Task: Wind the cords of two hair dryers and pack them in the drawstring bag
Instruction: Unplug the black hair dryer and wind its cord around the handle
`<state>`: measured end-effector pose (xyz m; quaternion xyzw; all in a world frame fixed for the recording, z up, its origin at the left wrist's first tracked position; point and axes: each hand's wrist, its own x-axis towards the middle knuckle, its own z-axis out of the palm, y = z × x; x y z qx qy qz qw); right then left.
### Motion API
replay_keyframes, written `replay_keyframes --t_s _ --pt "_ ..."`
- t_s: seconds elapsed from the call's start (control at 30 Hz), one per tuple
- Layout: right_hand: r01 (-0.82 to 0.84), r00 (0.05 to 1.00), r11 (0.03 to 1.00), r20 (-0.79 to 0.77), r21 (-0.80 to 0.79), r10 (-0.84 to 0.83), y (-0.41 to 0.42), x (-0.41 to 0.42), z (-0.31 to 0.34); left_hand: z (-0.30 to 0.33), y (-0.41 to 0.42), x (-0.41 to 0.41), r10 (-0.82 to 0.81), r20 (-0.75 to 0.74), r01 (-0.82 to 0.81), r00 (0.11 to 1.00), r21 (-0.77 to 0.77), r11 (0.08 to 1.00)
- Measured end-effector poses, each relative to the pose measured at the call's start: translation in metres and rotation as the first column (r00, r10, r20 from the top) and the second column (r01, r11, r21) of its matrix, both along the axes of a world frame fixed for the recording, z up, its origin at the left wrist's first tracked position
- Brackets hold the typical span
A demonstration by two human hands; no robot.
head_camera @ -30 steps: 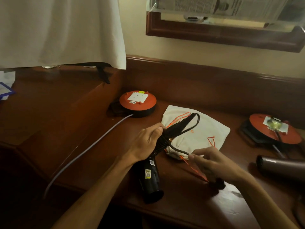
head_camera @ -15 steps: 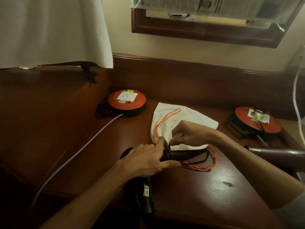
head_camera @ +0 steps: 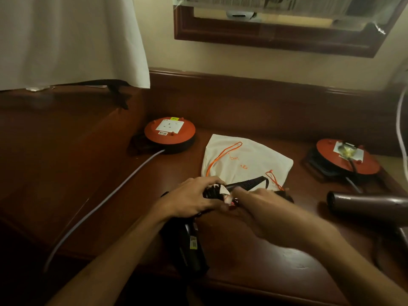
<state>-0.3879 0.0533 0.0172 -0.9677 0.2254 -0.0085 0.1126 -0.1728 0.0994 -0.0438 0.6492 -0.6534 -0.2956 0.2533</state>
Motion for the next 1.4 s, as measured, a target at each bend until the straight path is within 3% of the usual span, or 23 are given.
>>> replay_keyframes --t_s 0.07,0.13,0.23,0.4,0.43,0.5,0.57,0.6,0.67,0.73,0.77,0.9,0.97,1.17,1.4 --pt "-0.037 0.997 0.974 0.056 -0.222 0.050 0.008 -0.006 -0.018 0.001 -0.001 0.005 0.015 -0.030 -0.015 0.999 0.009 1.000" --pt "-0.001 0.974 0.929 0.212 -0.370 0.086 0.008 -0.013 -0.048 0.003 -0.001 0.007 -0.001 -0.038 0.002 0.999 0.012 1.000" --pt "0.077 0.891 0.930 0.444 -0.358 0.098 0.002 -0.013 -0.085 0.007 0.001 0.003 0.044 -0.053 -0.044 0.998 -0.001 0.999" --pt "0.197 0.798 0.920 0.600 -0.338 0.050 0.006 -0.014 -0.086 0.001 -0.002 0.000 0.169 -0.122 -0.174 0.978 -0.027 0.984" --pt "0.283 0.730 0.928 0.682 -0.244 -0.044 0.008 -0.018 -0.084 0.000 -0.003 0.004 0.181 -0.167 -0.189 0.969 -0.029 0.982" --pt "0.440 0.499 0.891 0.796 0.109 -0.343 0.012 -0.026 -0.083 0.001 -0.004 0.013 0.174 -0.292 -0.194 0.940 -0.042 0.980" --pt "0.408 0.329 0.751 0.684 0.519 -0.651 0.017 -0.029 -0.086 0.004 -0.003 0.019 0.181 -0.411 -0.221 0.894 -0.051 0.974" --pt "0.315 0.337 0.660 0.570 0.682 -0.750 0.020 -0.027 -0.088 0.004 -0.003 0.022 0.195 -0.452 -0.245 0.870 -0.053 0.968" --pt "0.040 0.440 0.450 0.389 0.892 -0.810 0.026 -0.017 -0.094 0.005 -0.003 0.024 0.220 -0.486 -0.275 0.846 -0.044 0.960" --pt "-0.251 0.456 0.201 0.298 0.947 -0.838 0.033 -0.002 -0.098 0.004 -0.004 0.024 0.223 -0.479 -0.269 0.849 -0.030 0.963" --pt "-0.345 0.410 0.142 0.285 0.928 -0.867 0.034 0.007 -0.098 0.003 -0.004 0.023 0.221 -0.473 -0.264 0.853 -0.025 0.964" --pt "-0.434 0.162 0.197 0.291 0.879 -0.943 0.017 0.029 -0.091 0.000 -0.002 0.018 0.211 -0.421 -0.256 0.882 -0.052 0.965" --pt "-0.386 0.121 0.250 0.317 0.888 -0.941 0.004 0.033 -0.087 0.000 -0.001 0.014 0.205 -0.385 -0.251 0.900 -0.072 0.965" --pt "-0.017 0.295 0.459 0.443 0.888 -0.847 -0.024 0.028 -0.084 0.008 0.008 -0.006 0.211 -0.208 -0.241 0.955 -0.131 0.962" --pt "-0.002 0.283 0.495 0.475 0.869 -0.833 -0.031 0.012 -0.080 0.006 0.007 -0.017 0.327 0.013 -0.317 0.945 -0.208 0.925"
